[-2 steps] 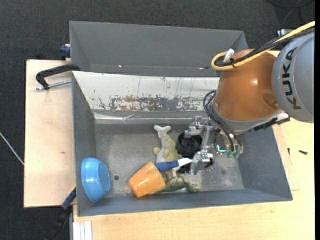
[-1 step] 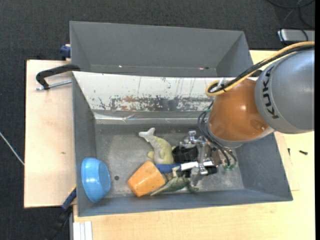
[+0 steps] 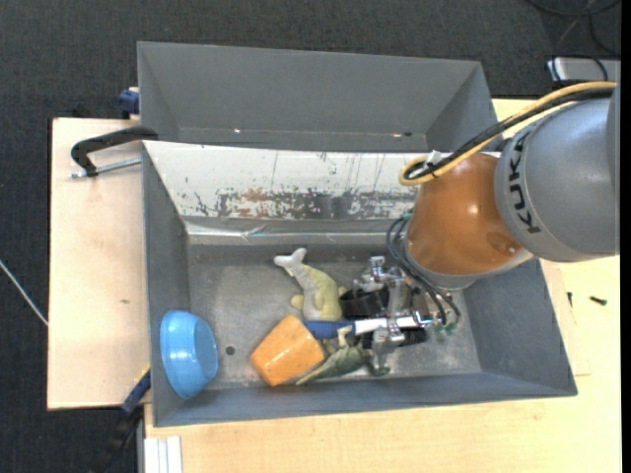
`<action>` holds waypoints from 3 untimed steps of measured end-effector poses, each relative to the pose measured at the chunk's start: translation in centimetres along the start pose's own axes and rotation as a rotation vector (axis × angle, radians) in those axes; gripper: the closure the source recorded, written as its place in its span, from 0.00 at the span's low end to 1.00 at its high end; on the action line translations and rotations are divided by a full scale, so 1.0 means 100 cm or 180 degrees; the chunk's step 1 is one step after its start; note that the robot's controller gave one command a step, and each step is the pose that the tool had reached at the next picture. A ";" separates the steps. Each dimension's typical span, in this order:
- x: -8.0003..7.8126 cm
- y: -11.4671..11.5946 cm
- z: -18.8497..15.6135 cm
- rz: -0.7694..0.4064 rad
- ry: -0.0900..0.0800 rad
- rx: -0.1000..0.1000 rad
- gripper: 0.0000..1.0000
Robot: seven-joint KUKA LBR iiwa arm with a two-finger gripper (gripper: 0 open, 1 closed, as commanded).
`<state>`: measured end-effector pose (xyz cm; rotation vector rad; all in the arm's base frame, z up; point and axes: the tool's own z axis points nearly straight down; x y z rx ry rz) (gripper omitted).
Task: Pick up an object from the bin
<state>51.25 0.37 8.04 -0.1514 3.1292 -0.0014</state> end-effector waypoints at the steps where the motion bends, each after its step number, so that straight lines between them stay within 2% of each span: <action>1: 0.002 -0.002 0.001 0.0365 0.0004 -0.0006 0.00; 2: -0.008 0.005 -0.007 0.0338 -0.0068 -0.0036 0.00; 3: -0.005 -0.012 0.008 0.0823 0.0008 -0.0017 0.00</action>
Offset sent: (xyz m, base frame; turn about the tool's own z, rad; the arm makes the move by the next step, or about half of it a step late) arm -0.0066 -0.0024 -0.0104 0.1194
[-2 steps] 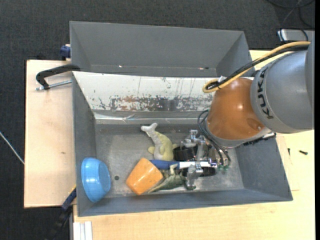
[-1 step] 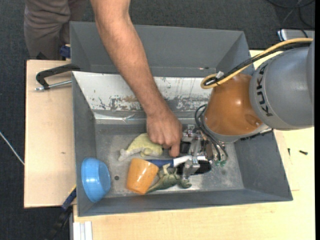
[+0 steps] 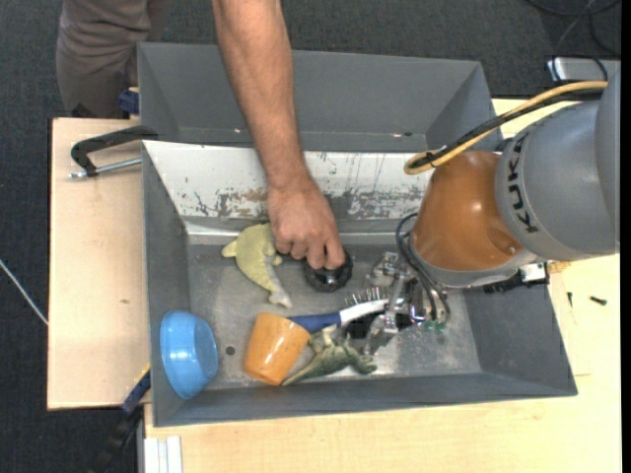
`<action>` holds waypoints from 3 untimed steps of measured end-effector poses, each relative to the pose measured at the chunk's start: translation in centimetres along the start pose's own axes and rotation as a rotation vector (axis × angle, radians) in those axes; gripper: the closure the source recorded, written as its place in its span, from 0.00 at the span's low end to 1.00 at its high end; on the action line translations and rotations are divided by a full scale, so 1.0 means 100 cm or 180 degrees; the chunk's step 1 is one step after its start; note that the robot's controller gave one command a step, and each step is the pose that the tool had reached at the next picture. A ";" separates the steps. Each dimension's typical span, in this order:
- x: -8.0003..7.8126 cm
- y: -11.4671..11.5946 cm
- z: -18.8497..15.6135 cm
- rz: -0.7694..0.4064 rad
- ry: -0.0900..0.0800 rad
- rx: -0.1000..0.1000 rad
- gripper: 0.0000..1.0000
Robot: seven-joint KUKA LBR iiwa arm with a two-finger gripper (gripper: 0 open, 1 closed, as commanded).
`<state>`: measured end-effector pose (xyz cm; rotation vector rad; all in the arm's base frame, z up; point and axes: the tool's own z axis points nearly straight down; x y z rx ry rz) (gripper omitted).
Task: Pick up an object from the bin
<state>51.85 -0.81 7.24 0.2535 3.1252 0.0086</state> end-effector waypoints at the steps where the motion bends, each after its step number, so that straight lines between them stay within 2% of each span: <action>1: -0.003 -0.001 -0.003 0.0007 -0.0034 0.0001 1.00; 2: -0.007 0.001 -0.076 0.0003 -0.0016 0.0011 1.00; 3: -0.007 0.002 -0.077 0.0000 0.0004 0.0014 1.00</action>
Offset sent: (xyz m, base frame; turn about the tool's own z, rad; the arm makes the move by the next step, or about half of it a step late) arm 0.0000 0.0000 0.0000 0.0000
